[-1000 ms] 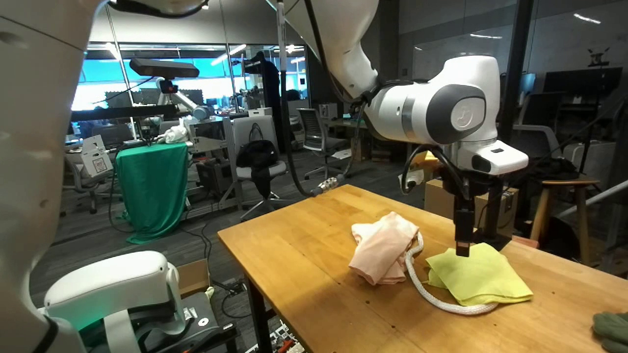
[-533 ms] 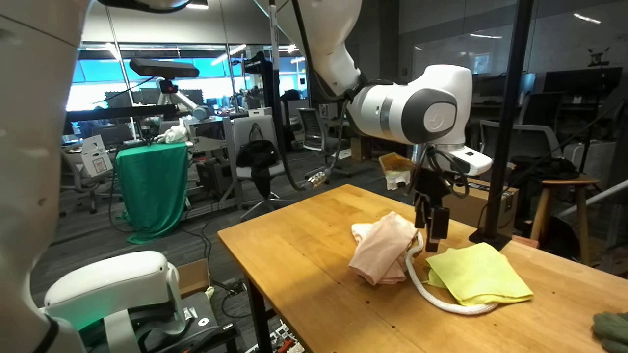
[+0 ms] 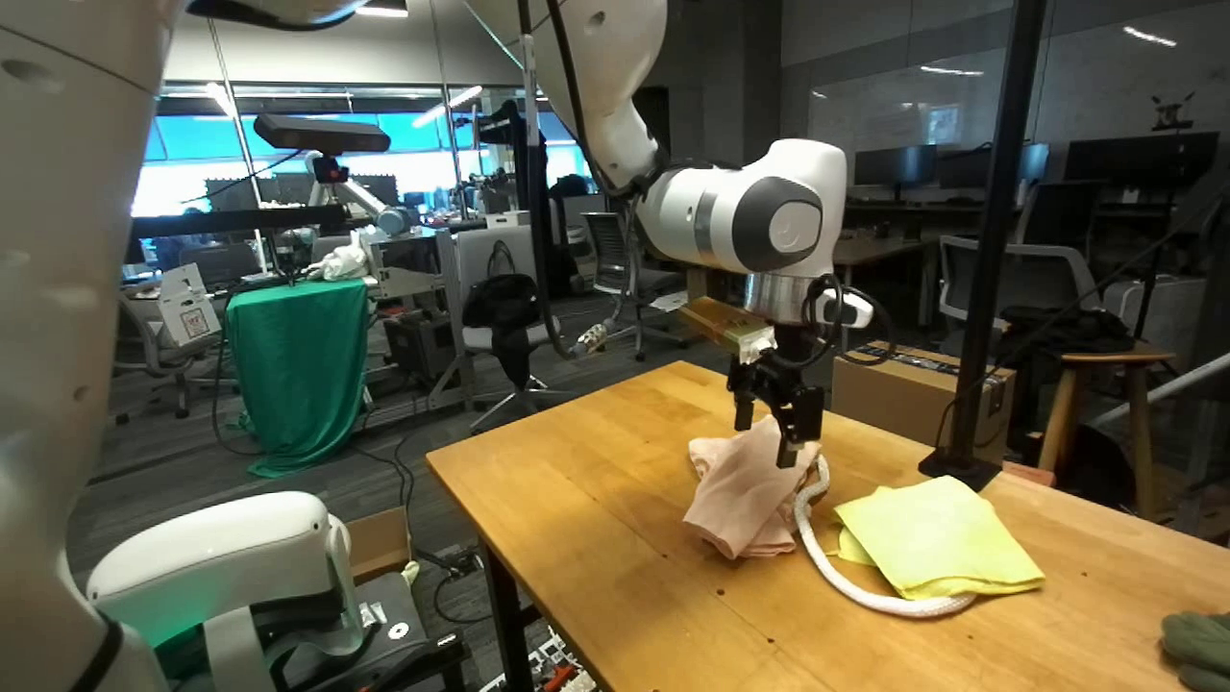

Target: Move the pink t-shirt and the radish to the right, move the peach t-shirt to the left, move the white cable forwards, move the yellow towel backwards

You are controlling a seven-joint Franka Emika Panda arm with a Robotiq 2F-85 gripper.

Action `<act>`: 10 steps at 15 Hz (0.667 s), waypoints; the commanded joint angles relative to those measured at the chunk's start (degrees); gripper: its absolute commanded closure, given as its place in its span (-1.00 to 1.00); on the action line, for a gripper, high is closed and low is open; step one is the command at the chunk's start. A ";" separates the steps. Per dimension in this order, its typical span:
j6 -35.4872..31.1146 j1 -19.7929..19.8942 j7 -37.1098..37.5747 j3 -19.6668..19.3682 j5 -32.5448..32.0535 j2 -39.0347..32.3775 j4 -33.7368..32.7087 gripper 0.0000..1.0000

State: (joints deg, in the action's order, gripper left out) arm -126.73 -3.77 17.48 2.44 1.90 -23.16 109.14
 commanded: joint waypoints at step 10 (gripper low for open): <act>2.62 -5.68 -18.65 3.42 -10.16 -2.22 -1.00 -1.00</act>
State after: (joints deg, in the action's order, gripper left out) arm -121.72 -7.74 -0.29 6.77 -3.68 -24.01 109.17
